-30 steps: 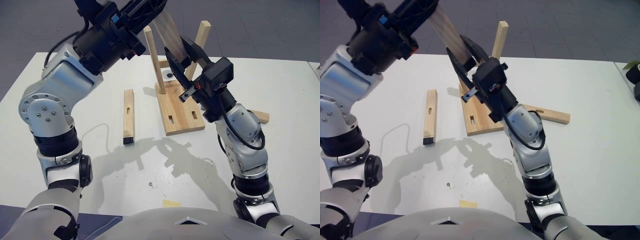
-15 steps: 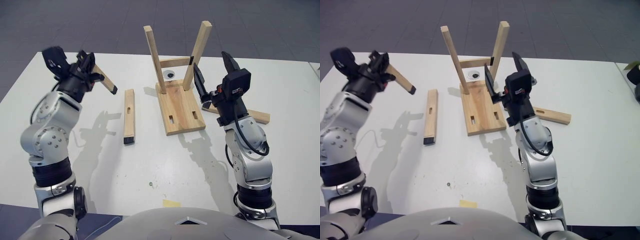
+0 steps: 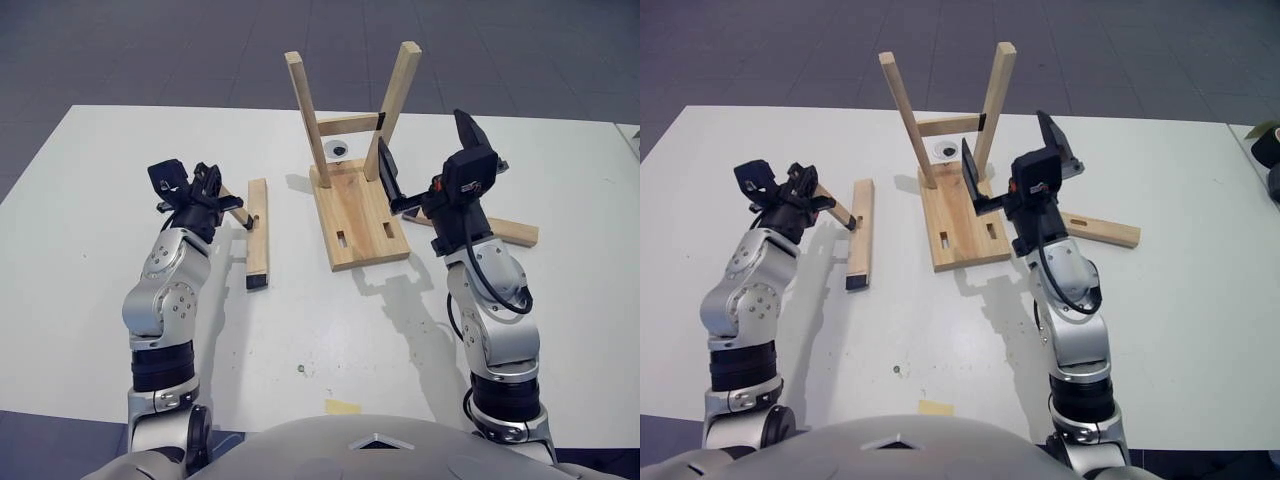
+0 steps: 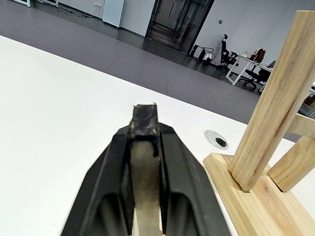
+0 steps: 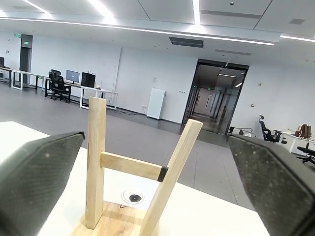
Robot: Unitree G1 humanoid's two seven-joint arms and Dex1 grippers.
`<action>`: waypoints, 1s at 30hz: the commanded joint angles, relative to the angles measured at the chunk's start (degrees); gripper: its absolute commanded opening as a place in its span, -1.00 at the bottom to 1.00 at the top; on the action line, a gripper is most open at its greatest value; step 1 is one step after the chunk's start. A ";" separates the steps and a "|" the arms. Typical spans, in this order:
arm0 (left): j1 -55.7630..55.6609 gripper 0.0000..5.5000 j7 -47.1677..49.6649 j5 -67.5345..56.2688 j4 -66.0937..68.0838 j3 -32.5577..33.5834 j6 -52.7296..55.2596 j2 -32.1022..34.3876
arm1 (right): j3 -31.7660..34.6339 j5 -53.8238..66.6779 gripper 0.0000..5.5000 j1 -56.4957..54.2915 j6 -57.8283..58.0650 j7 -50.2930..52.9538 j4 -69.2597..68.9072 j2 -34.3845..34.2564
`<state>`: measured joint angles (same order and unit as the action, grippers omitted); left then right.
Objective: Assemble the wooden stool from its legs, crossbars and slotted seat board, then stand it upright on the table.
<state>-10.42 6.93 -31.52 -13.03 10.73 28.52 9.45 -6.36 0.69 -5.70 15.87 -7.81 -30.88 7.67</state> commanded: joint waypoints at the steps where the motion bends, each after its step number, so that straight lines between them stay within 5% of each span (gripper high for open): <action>1: -1.14 -0.84 0.38 1.51 -0.12 0.46 -1.39 -1.98 | -0.02 0.08 0.96 0.28 0.10 -0.40 0.55 0.01; 22: -0.69 -0.84 -1.41 7.94 3.39 1.06 -5.97 -5.29 | -0.22 -0.53 0.96 0.16 0.73 -0.26 0.81 -0.01; 30: 4.88 -0.84 -7.63 15.28 4.10 -5.36 -11.28 -3.90 | 0.01 -1.17 0.96 0.03 0.24 -0.10 0.97 -0.04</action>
<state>-8.42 1.05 -16.94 -9.65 6.43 17.45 5.61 -6.38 -0.12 -5.44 15.89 -8.17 -30.31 7.72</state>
